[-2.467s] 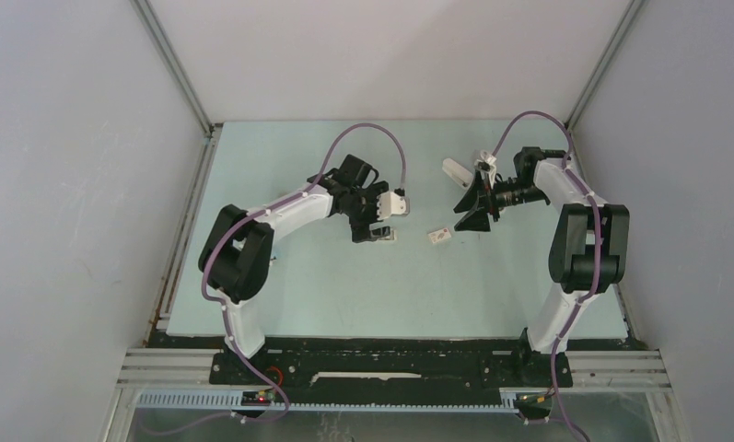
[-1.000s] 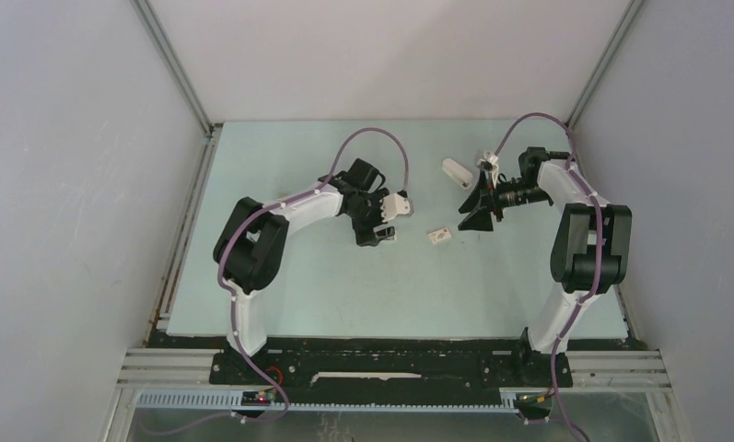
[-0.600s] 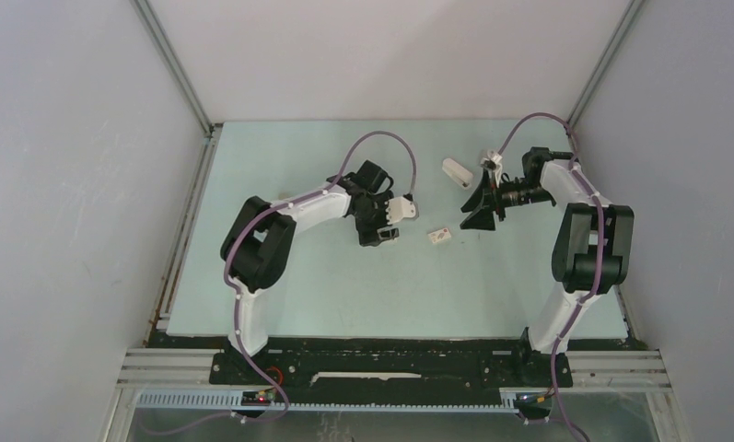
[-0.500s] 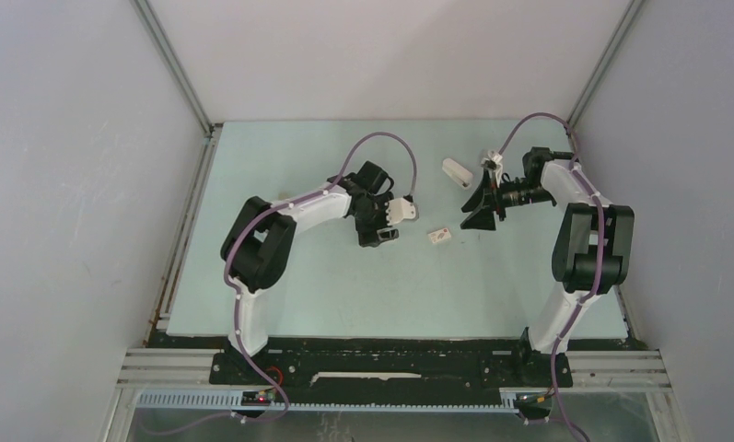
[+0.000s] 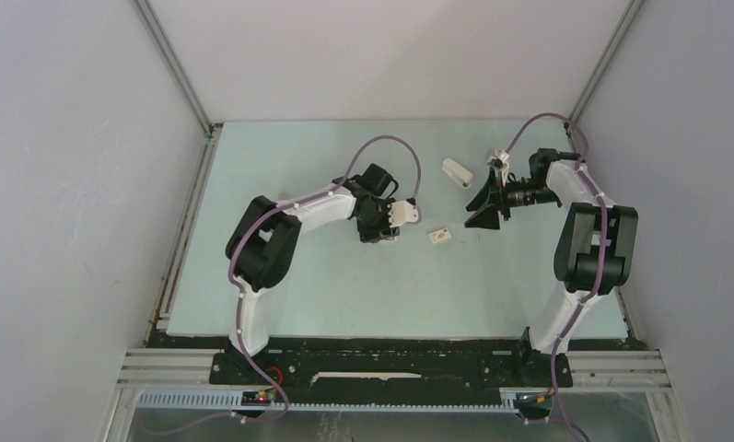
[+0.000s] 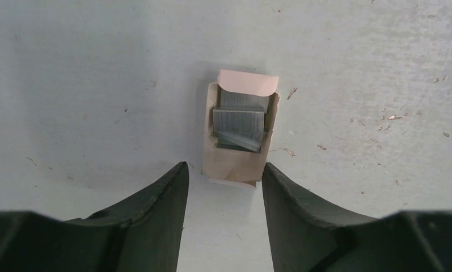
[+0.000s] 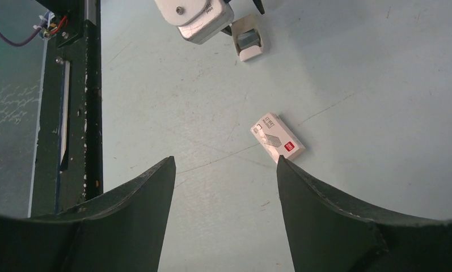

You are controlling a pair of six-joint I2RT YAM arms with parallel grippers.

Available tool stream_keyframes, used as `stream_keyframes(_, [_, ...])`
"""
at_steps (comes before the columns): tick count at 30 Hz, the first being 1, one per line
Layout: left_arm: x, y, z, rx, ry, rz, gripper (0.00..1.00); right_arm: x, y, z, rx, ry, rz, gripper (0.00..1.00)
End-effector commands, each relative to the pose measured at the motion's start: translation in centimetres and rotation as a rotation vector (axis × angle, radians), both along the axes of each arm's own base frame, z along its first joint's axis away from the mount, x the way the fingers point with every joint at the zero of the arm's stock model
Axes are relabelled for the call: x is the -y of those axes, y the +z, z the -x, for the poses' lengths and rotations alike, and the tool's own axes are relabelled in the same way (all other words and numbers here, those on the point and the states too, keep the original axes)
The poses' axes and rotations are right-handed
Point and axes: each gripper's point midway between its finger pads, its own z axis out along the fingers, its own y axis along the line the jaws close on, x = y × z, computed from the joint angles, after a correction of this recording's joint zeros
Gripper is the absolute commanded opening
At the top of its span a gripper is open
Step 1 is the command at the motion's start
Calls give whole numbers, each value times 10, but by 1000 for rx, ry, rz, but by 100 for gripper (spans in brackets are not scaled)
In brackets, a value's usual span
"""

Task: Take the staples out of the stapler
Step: Move the staple box to the center of the board.

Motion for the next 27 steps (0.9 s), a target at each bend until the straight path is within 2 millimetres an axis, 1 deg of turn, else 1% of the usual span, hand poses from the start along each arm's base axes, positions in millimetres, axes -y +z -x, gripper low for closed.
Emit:
stream_keyframes(1, [14,14,-15,67,4,16,54,0,13,3,19,-9,-30,75])
stream_keyframes(13, [20,27,-5,81,-30,35,51,12,-1,-1,23,-13,48,74])
stream_keyframes(17, [24,30,0,75,-43,46,50,16,-5,-1,56,1,87,74])
stream_keyframes(19, [26,30,3,69,-47,51,48,18,-7,-3,85,13,109,74])
stream_keyframes(22, [27,29,6,58,-46,51,47,20,-7,-5,115,19,129,74])
stream_keyframes(27, [27,28,10,43,-41,52,43,18,0,-7,119,31,104,74])
